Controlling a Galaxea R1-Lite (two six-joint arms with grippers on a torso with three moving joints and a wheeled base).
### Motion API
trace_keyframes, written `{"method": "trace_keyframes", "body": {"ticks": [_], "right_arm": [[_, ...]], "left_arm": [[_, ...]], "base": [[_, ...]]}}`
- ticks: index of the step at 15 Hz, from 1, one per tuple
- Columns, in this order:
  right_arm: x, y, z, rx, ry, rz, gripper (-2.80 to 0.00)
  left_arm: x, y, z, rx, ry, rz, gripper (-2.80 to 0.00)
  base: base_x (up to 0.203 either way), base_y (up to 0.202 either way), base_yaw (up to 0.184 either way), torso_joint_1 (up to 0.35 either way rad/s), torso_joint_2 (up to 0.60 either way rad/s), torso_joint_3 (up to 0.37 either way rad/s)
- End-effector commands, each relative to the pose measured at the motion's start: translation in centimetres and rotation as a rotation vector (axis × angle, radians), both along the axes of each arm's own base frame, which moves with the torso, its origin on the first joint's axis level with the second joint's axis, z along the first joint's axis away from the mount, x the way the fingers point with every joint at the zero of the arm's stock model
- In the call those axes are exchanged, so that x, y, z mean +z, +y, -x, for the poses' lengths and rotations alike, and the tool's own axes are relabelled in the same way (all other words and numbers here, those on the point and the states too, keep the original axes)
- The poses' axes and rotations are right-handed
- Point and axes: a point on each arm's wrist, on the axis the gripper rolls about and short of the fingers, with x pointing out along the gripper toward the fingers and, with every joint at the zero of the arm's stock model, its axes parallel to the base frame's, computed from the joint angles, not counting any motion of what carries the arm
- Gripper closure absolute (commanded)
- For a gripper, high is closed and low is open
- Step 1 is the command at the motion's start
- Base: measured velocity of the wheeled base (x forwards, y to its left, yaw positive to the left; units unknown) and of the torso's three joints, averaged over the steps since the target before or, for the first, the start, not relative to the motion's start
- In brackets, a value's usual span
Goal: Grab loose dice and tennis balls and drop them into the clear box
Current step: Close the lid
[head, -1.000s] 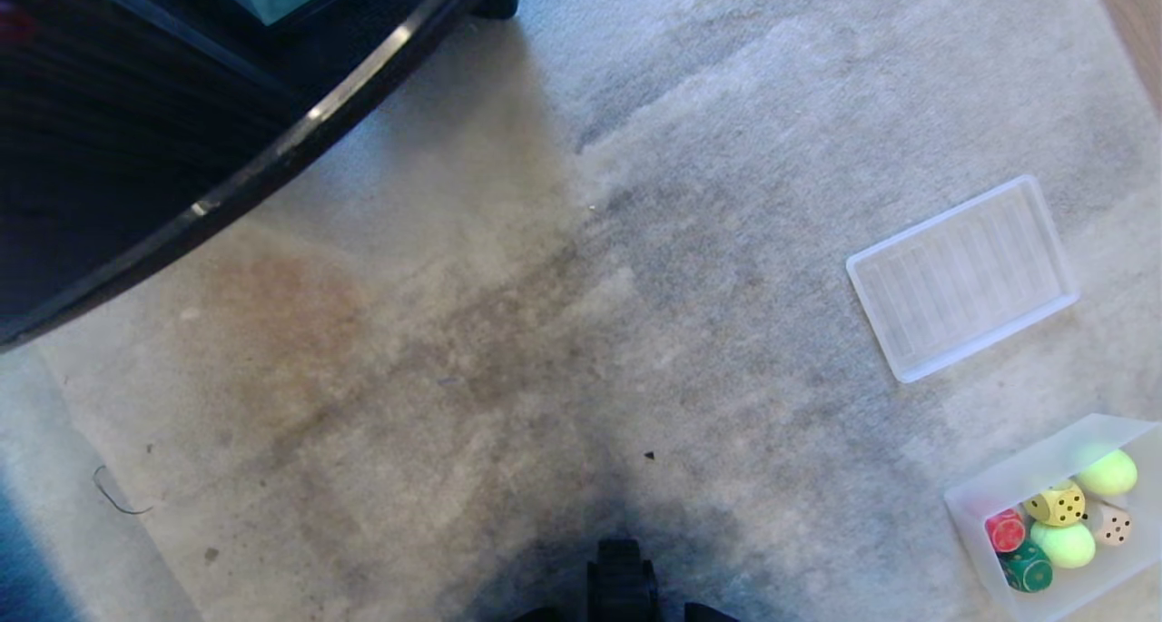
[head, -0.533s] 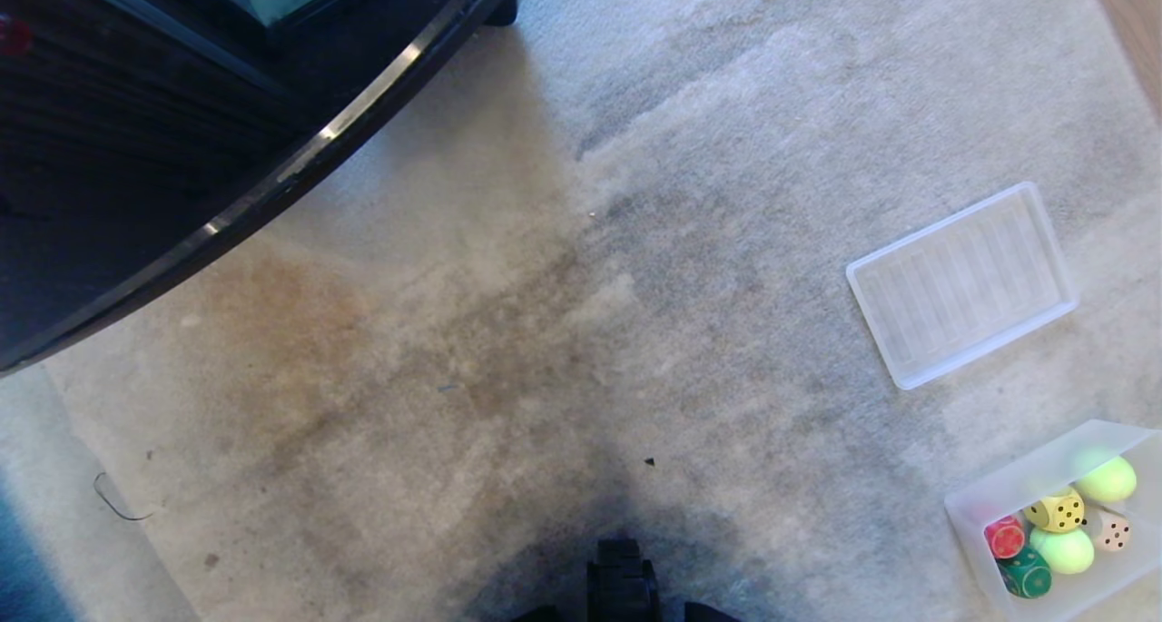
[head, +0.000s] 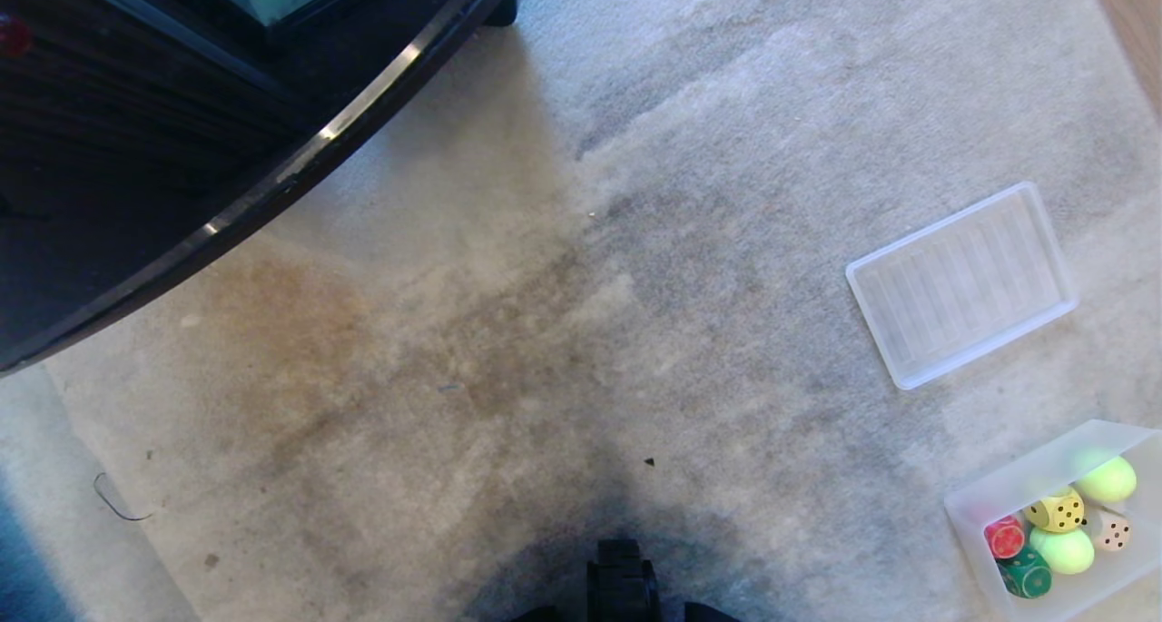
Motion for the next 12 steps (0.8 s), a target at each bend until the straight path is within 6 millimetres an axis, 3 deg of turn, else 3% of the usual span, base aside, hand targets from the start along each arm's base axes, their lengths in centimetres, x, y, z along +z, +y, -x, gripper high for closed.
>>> {"method": "trace_keyframes", "body": {"ticks": [1, 4, 7, 10, 12], "right_arm": [[4.2, -0.1, -5.3, -0.042, 0.206, -0.054, 0.0], [5.5, -1.1, -13.9, -0.215, 0.36, -0.142, 0.0], [3.8, -2.9, -22.3, -0.374, 0.357, -0.255, 0.0], [2.0, -4.9, -28.4, -0.449, 0.225, -0.382, 0.0], [1.1, -5.7, -30.9, -0.419, 0.133, -0.452, 0.0]], "left_arm": [[0.0, 0.0, 0.0, 0.0, 0.0, 0.0, 0.0], [0.0, 0.0, 0.0, 0.0, 0.0, 0.0, 0.0], [0.0, 0.0, 0.0, 0.0, 0.0, 0.0, 0.0], [0.0, 0.0, 0.0, 0.0, 0.0, 0.0, 0.0], [0.0, 0.0, 0.0, 0.0, 0.0, 0.0, 0.0]], "base": [[0.0, 0.0, 0.0, 0.0, 0.0, 0.0], [0.0, 0.0, 0.0, 0.0, 0.0, 0.0], [0.0, 0.0, 0.0, 0.0, 0.0, 0.0], [0.0, 0.0, 0.0, 0.0, 0.0, 0.0], [0.0, 0.0, 0.0, 0.0, 0.0, 0.0]]}}
